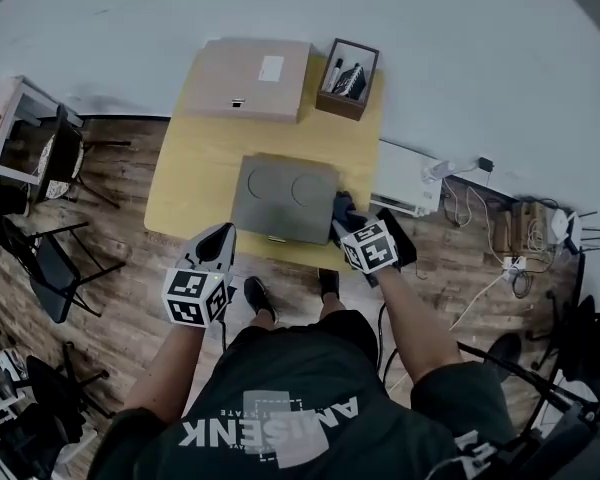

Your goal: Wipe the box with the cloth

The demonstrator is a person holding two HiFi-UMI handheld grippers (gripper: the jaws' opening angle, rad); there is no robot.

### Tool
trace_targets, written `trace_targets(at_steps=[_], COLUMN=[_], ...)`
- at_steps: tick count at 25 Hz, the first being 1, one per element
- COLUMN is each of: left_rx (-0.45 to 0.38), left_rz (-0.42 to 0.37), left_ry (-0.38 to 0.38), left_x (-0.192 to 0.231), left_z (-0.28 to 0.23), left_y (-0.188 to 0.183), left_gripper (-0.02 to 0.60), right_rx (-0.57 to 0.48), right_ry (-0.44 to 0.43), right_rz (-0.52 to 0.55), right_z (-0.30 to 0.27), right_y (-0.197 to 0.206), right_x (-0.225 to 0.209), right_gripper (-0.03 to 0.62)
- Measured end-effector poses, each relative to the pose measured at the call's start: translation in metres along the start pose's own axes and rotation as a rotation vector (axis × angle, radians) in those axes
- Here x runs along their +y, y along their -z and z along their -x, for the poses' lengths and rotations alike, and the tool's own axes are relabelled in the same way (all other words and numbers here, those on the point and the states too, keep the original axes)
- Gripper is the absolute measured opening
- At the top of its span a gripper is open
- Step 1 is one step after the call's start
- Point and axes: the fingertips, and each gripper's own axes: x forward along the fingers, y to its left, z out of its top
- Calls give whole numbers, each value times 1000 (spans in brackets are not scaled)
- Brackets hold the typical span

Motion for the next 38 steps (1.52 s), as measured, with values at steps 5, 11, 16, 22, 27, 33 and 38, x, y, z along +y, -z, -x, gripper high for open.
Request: trace_targets(at_steps=[5,11,16,22,27,33,38], left_rx=[11,13,27,25,34,40,37], left_rz=[-11,-27,-48,-63,-65,-85,-93], left_ry=[26,50,108,137,164,201,225], left_x=[2,4,2,7,12,13,21], left_z=[1,-5,-7,-8,-11,-11,-11], left_y=[5,5,6,8,11,15,14], left_gripper=[2,2,2,2,2,2,2], right_rx=[10,29,22,25,31,25,27], right_ry=[-28,-67,-72,-62,-54,-42,-21], right_rz=[-12,-13,-33,-46,-81,-123,-157], right_z=[6,12,16,19,22,25,30], right_y=[13,28,36,43,47,55,59], right_x=[18,36,48,60,67,78,85], right_gripper=[81,81,81,81,81,81,81])
